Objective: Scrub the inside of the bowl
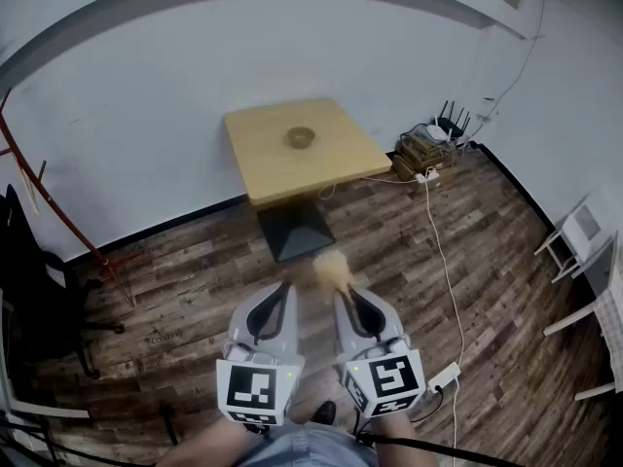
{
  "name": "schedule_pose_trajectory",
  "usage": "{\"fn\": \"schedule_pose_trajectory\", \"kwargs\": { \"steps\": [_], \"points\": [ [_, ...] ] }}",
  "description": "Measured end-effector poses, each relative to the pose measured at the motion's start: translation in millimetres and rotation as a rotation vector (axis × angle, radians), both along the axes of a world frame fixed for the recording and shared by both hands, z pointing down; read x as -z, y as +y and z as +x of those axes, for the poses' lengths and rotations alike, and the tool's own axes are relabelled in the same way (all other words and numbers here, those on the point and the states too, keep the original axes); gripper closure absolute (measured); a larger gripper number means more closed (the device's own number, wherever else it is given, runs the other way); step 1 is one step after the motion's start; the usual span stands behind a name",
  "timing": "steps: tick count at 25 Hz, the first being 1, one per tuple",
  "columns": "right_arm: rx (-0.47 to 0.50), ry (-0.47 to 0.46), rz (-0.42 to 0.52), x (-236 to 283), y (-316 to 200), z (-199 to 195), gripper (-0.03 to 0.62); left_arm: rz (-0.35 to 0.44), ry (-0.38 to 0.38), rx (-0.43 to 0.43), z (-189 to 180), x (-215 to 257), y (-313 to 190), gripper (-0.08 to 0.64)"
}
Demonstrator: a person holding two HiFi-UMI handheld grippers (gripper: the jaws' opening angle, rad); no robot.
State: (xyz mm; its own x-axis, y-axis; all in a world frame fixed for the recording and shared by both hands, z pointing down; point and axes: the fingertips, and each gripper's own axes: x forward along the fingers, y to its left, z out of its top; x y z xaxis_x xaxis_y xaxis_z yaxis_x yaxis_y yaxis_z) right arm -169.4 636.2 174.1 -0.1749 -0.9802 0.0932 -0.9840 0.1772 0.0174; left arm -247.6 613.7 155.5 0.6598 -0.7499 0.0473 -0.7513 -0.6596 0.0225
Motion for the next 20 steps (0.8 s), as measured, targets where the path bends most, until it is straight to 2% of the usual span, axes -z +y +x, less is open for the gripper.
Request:
{"fn": "schedule_pose_trajectory", "kwargs": {
  "steps": [3,7,13,20],
  "points": [
    [0.003,-0.003,-0.004,-0.1,1.1,2.8,0.552,0.035,-0.042,-0.013,1.6,-1.5,-0.9,0.538],
    [0.005,-0.008,0.003,0.5,1.1,9.2,0.552,0.015,-0.027,-0.005,8.1,-1.3,-0.4,0.538],
    [0.008,-0.031,0.004,-3.6,7.4,28.6,0.552,0.034,-0.058,-0.011,25.7,-6.2,3.0,0.538],
    [0.040,-0.059,-0.003,-8.4,16.8,55.7,0.551,0.007,-0.042,0.007,52.1,-13.4,10.8,0.538]
  ]
}}
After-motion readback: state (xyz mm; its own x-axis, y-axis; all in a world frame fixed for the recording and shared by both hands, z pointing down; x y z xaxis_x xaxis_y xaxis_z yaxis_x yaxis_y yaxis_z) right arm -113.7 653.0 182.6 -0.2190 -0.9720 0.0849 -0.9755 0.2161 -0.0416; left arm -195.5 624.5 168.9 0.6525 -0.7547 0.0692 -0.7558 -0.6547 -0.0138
